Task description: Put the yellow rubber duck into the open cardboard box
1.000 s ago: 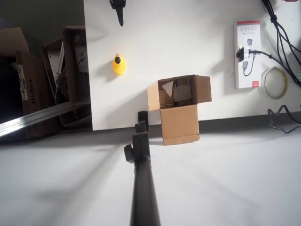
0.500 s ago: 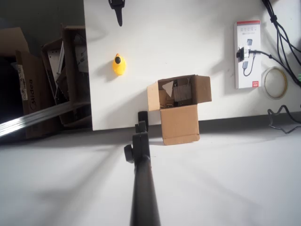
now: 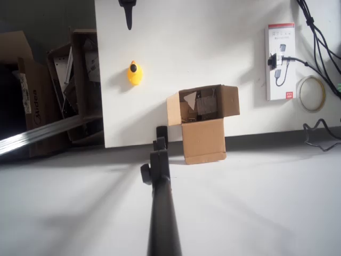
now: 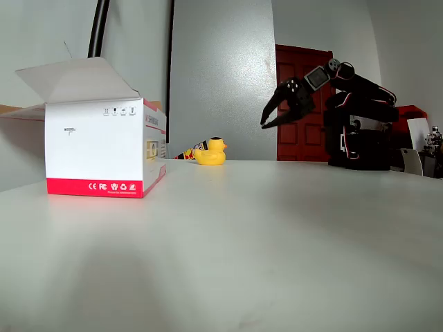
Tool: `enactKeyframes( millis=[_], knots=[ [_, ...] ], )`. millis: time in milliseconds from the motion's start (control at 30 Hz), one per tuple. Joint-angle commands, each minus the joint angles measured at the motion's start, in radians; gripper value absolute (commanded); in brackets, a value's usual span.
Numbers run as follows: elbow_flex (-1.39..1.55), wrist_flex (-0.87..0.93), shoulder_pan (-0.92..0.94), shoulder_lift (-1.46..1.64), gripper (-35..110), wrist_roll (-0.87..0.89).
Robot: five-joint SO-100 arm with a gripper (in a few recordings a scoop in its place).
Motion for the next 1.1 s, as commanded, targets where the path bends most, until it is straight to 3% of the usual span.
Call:
enactKeyframes(
  millis=[0,633,1067],
  knots=[
    [-0.152,-0.012,0.005,-0.087,-1,-0.008],
    [-0.601,-0.011,-0.075,-0.778,2,-0.035],
    [-0.637,-0.198,-0.094,-1.1,16,-0.026]
  ],
)
